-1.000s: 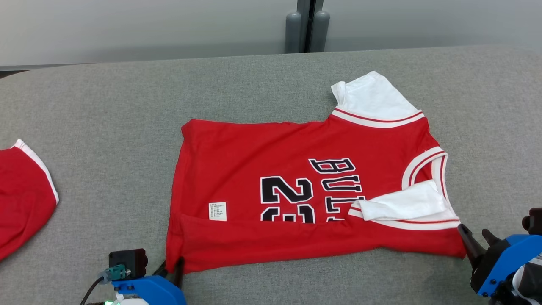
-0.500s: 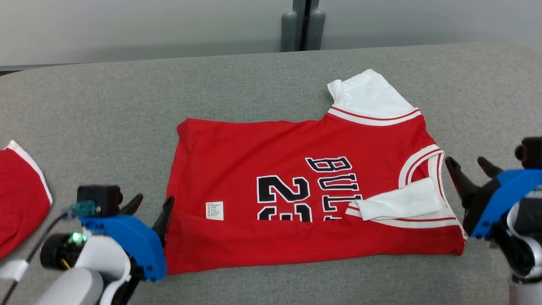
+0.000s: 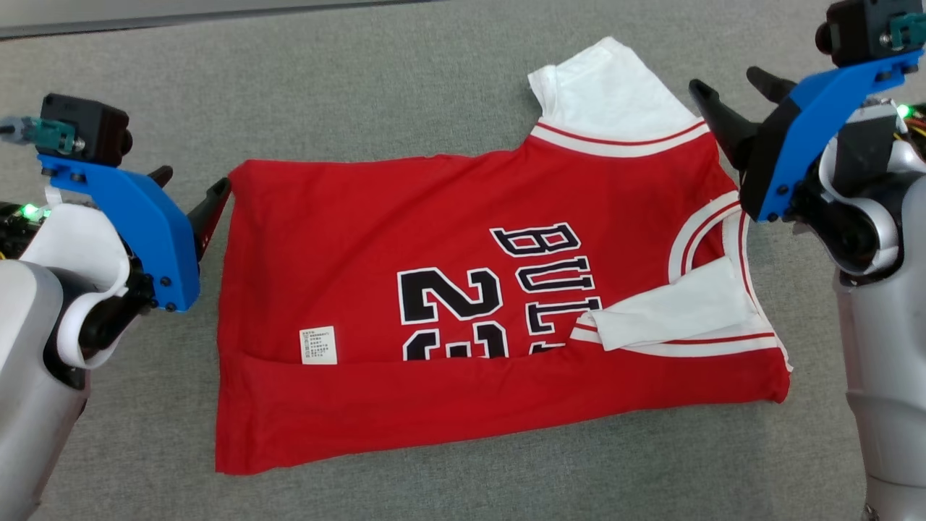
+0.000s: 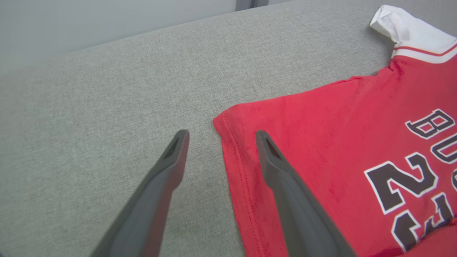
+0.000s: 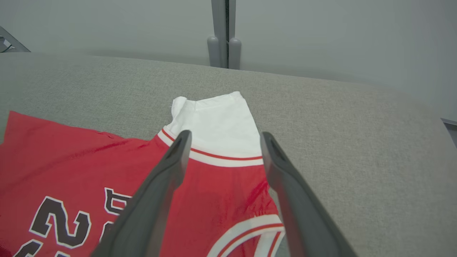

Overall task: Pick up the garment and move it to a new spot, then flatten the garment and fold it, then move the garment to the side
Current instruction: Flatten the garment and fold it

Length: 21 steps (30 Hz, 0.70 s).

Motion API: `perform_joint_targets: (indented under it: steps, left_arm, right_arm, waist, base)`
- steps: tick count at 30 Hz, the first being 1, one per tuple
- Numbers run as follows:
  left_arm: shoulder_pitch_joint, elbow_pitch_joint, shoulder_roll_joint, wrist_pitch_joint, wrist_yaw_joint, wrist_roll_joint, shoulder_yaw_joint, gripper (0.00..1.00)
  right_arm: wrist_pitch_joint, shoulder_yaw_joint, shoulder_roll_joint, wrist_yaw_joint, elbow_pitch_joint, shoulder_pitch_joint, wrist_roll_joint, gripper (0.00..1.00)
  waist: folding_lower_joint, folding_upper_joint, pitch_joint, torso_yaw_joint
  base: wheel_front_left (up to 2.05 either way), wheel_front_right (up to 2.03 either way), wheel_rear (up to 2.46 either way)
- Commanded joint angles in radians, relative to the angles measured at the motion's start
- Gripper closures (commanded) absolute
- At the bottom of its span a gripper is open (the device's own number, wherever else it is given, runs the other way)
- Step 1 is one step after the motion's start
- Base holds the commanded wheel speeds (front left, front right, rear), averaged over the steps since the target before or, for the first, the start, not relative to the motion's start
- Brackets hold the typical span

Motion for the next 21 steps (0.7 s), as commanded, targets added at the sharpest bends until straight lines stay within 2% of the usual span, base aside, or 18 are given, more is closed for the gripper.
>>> perform_joint_targets:
  steps: [1,12,21]
  left_arm:
    - [-0.025,0.013,-0.011,0.006,-0.007,-0.004,-0.002,0.00]
    - [-0.120,0.132,-0.040,-0.004,-0.057,0.013,-0.026,0.00]
    - [-0.164,0.188,-0.041,-0.007,-0.058,0.051,-0.052,0.00]
  right_arm:
    - [-0.013,0.009,-0.005,0.000,0.024,-0.029,0.010,0.00]
    - [-0.110,0.083,-0.018,0.000,0.198,-0.167,0.053,0.00]
    - [-0.151,0.108,-0.028,0.000,0.260,-0.205,0.081,0.00]
  waist:
    - [-0.0003,-0.0002,0.020,0.003]
    - [-0.0003,-0.0002,0.111,-0.018]
    - [-0.0003,-0.0002,0.160,-0.030]
  base:
    - [0.00,0.00,0.00]
    - [0.00,0.00,0.00]
    - [0.00,0.00,0.00]
